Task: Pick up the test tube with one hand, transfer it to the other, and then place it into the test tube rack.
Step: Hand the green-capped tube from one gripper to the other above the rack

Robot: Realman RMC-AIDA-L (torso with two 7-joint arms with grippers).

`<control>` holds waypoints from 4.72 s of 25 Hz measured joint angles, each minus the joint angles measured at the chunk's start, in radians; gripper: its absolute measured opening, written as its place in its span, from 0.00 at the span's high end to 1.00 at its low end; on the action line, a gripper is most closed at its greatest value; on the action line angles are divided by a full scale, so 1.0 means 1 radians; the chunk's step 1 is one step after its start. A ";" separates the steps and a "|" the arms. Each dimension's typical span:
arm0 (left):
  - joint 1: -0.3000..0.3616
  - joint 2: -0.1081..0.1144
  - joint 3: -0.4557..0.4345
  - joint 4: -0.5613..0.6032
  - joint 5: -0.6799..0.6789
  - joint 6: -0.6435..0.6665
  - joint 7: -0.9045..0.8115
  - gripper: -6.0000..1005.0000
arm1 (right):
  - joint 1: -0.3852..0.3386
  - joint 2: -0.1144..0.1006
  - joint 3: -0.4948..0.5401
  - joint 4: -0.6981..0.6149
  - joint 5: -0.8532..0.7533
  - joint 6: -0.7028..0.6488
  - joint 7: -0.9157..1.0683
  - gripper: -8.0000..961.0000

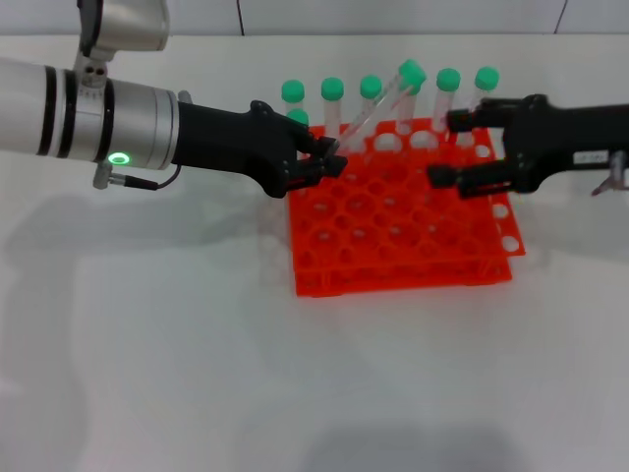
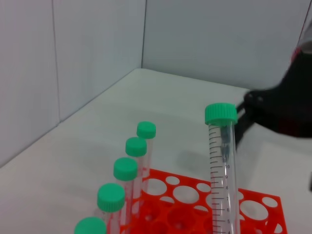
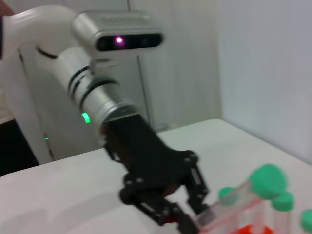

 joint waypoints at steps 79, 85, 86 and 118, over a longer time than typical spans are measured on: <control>0.002 -0.037 -0.008 0.030 -0.023 -0.008 0.093 0.80 | 0.085 0.062 0.148 0.646 0.504 -0.046 -0.464 0.69; -0.003 -0.037 -0.013 0.034 -0.026 -0.018 0.032 0.80 | 0.085 0.062 0.151 0.642 0.504 -0.047 -0.464 0.72; -0.004 -0.037 -0.014 0.041 -0.027 -0.019 0.013 0.80 | 0.085 0.062 0.151 0.642 0.504 -0.047 -0.464 0.72; 0.638 -0.070 -0.023 0.665 -0.182 0.100 -0.180 0.12 | 0.089 0.047 -0.033 0.326 0.432 0.079 -0.276 0.69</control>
